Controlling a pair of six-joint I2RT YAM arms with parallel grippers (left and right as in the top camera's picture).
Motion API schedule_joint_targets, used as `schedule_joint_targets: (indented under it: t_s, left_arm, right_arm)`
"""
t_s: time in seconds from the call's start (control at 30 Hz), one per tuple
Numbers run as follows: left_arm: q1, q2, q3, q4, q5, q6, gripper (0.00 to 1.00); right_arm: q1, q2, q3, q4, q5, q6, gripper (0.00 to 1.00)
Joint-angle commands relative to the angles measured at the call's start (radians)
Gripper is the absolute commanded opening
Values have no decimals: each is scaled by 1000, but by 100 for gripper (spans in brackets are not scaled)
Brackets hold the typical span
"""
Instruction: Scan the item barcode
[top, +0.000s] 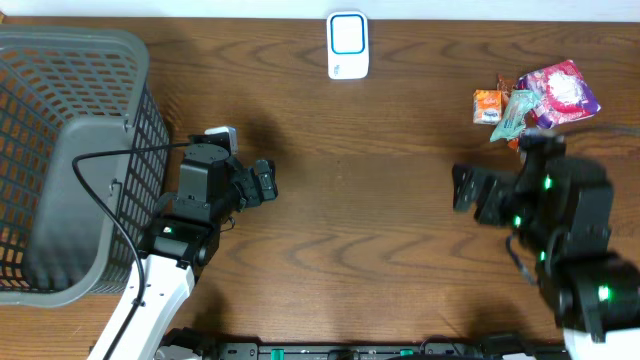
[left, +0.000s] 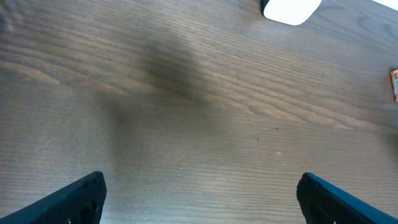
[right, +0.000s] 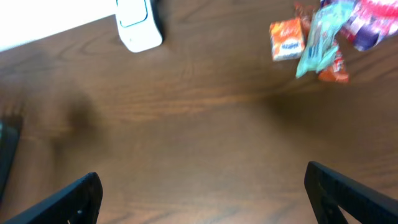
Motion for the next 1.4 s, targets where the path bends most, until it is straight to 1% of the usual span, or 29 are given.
schedule_joint_targets:
  t_s: [0.0,0.1,0.17,0.6,0.73,0.83,1.0,1.1,1.2,1.23,1.3,1.37]
  left_arm:
    - [3,2,7,0,-10,-2,98]
    - [3,2,7,0,-10,-2,98]
    - [3,2,7,0,-10,-2,98]
    - [3,2,7,0,-10,-2,98]
    - [3,2,7,0,-10,-2,98]
    - [3,2,7,0,-10,-2,98]
    - [3,2,7,0,-9,-2,98]
    - [3,2,7,0,-10,-2,98]
    - [3,2,7,0,-10,-2,98]
    - [3,2,7,0,-10,-2,98]
    - [3,2,7,0,-10,-2,98]
    - [3,2,7,0,-10,-2,98]
  right_arm:
    - [21,-106,-74,10,5,32,99]
    - [21,-167,-104,-5,1,36,99]
    - [21,-190,-105,-63,2,35,99]
    - [21,-189,-105,-308,1,35,99]
    - [21,-189,-105,-335,2,35,99]
    - [21,-189,-105,-335,103,35,99]
    - [21,-189,-105,-337,163,35,99]
    - [21,-189,-105,-312,178,35,99]
    - [21,-190,-122,-198,177,-6,99]
    - [20,-195,-130,-161,175,-32,99]
    - [14,-228,-172,-40,137,-138,99]
    - [8,-270,-220,53,101,-210,99]
